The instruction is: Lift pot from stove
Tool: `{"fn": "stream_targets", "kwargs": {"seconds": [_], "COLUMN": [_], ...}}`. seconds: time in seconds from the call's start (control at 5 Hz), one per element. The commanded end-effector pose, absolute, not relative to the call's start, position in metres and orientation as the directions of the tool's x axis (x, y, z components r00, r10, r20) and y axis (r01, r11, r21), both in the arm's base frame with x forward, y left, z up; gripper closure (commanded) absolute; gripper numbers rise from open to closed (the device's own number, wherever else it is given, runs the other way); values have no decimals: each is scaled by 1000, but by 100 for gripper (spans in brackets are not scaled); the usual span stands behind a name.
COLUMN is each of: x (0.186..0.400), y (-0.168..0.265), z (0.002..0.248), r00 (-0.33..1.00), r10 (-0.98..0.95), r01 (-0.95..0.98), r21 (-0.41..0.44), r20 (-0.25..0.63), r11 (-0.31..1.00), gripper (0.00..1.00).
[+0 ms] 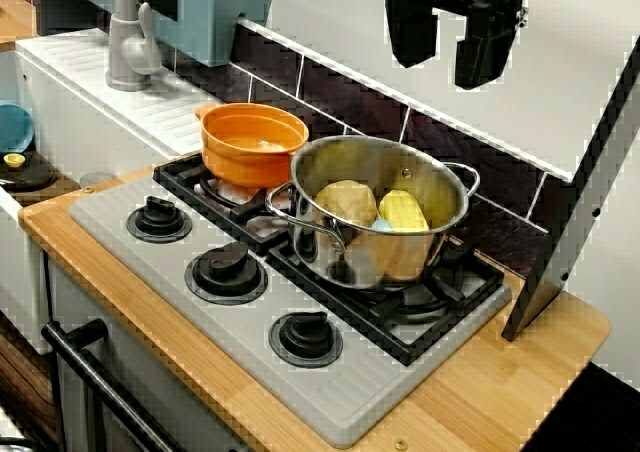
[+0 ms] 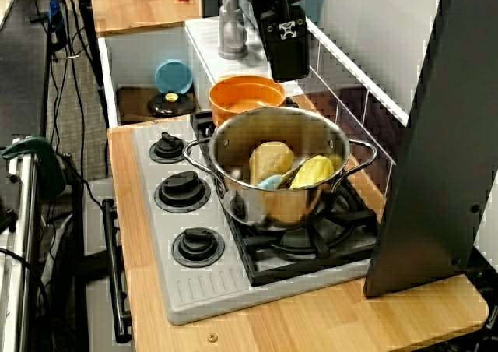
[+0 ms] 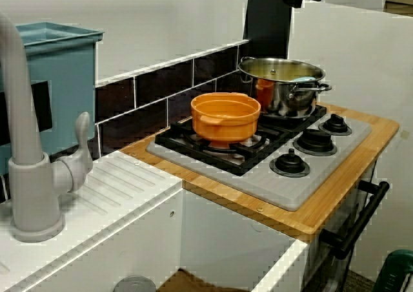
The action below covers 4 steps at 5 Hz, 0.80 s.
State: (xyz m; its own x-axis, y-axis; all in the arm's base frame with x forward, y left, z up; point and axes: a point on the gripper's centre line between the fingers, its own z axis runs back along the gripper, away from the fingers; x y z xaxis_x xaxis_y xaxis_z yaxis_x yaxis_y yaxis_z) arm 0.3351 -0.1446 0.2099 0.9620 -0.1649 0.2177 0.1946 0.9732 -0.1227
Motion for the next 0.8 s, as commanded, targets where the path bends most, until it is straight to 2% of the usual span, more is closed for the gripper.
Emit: {"fn": "stream_targets", "kwargs": {"seconds": [0.0,0.2,0.6], "x": [335,340,335], "y": [-145,-131,-61], "z": [210,215,240], "r00": [962,964,961], "r10": [-165,-139,-85], "r01": [195,169,119], "r21": [-123,-119,-115], "r20": [218,225,264], "r11": [973,978,986], "gripper": [0,0,0]}}
